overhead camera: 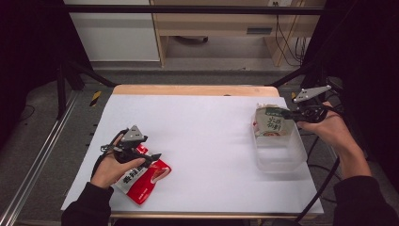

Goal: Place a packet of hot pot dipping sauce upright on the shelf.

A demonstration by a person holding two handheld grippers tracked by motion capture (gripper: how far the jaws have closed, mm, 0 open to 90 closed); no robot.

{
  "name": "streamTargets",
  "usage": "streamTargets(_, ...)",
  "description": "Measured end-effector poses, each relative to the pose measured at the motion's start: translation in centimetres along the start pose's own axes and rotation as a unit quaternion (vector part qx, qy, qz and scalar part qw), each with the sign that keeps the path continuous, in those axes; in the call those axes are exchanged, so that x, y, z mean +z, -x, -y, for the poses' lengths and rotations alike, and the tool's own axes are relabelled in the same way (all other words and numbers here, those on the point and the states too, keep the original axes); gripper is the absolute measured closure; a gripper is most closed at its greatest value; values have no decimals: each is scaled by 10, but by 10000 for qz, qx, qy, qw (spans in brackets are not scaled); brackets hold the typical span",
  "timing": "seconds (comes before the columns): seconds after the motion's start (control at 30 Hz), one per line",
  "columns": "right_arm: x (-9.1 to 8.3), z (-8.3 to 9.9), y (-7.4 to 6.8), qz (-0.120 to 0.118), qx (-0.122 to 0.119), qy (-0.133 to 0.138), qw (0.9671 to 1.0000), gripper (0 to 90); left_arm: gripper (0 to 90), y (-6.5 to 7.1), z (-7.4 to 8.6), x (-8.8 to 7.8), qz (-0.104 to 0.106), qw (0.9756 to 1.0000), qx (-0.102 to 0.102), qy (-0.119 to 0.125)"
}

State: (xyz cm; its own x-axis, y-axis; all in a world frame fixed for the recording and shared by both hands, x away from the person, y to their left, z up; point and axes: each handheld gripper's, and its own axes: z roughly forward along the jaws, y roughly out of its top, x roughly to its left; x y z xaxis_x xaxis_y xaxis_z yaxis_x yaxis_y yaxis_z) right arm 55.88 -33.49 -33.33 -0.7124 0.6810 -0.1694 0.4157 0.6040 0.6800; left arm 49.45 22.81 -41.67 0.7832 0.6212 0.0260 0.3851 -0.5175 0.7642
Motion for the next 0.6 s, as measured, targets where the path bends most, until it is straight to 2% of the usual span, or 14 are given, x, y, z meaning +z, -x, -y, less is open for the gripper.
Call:
streamTargets(0.2, -1, 8, 6, 132, 163, -138, 9997, 885, 111, -2, 0, -2, -15, 10000, -30, 33)
streamTargets(0.27, -1, 10, 7, 132, 210, -103, 9996, 879, 111, -2, 1, -2, -19, 10000, -25, 22)
streamTargets(0.43, -1, 10, 4, 187, 119, -138, 9997, 862, 111, -2, 1, -2, -39, 10000, -12, 12)
streamTargets(0.57, -1, 10, 3, 175, 125, -171, 9996, 825, 111, -3, 2, -3, -23, 10000, 6, 35)
streamTargets(0.6, -1, 11, 3, 182, 148, -202, 9995, 805, 111, -3, 2, -4, -76, 10000, 26, 17)
